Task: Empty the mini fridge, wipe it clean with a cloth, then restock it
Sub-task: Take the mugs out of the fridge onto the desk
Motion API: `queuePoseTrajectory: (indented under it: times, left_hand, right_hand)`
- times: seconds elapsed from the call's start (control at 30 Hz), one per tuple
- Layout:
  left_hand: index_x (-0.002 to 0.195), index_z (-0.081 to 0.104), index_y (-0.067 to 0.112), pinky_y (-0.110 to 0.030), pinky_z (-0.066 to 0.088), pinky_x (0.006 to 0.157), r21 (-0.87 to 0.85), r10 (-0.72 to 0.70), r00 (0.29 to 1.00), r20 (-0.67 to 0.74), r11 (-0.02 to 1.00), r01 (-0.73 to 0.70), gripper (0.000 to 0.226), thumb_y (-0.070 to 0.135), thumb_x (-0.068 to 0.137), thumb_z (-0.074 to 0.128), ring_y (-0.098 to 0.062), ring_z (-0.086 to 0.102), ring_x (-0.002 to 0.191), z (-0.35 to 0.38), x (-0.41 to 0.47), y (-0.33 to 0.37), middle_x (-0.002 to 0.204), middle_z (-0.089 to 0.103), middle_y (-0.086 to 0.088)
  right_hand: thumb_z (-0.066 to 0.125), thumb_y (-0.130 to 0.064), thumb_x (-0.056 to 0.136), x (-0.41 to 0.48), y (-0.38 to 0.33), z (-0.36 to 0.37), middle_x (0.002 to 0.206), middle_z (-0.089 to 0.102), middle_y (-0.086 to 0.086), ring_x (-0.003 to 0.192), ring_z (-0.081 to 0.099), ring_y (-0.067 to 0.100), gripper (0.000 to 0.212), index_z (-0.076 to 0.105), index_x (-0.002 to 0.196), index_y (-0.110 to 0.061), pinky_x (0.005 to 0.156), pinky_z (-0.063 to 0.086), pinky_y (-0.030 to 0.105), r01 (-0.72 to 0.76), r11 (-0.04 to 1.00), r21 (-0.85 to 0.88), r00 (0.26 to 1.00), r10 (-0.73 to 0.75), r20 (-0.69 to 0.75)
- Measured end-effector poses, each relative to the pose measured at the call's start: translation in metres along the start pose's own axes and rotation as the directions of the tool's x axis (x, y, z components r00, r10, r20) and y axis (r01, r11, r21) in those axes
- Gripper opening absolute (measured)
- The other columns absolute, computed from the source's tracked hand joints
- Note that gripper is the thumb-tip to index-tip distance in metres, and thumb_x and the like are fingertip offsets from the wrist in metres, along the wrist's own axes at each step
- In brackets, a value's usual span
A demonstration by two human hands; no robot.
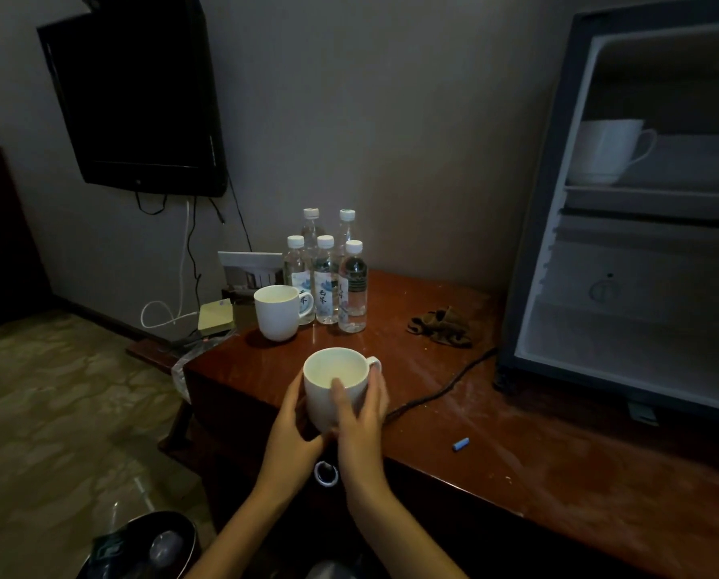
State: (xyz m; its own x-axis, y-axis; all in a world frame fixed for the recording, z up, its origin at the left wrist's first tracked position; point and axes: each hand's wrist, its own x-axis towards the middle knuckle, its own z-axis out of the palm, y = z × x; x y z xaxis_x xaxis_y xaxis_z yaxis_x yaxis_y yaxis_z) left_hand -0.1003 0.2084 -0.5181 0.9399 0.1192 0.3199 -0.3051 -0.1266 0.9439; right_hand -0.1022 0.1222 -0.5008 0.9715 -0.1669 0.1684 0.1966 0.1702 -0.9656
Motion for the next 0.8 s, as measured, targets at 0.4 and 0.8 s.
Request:
queuePoseTrajectory:
  times: [0.4,0.8]
  left_hand:
    - [0.132,0.039,0.04,-0.029,0.044,0.101,0.013,0.006,0.985,-0.174,1.0,-0.004,0.08,-0.012,0.078,0.067,-0.005,0.052,0.12,-0.007,-0.005,-0.015,0.123,0.054,0.019]
    - [0.138,0.039,0.028,-0.025,0.042,0.099,0.099,0.03,0.983,-0.182,0.995,-0.012,0.082,-0.014,0.074,0.068,-0.012,0.051,0.124,-0.024,0.061,-0.032,0.13,0.054,0.006]
  right_hand:
    - [0.078,-0.048,0.073,0.015,0.008,-0.004,0.144,0.045,-0.012,0.128,0.046,0.01,0.092,0.026,0.149,-0.033,0.103,0.045,0.033,0.134,0.927,-0.35,0.988,-0.098,0.121]
    - [0.077,-0.043,0.075,0.081,0.02,0.025,0.142,0.049,-0.005,0.128,0.048,0.017,0.088,0.029,0.148,-0.027,0.101,0.045,0.035,0.18,0.821,-0.541,0.981,-0.106,0.164]
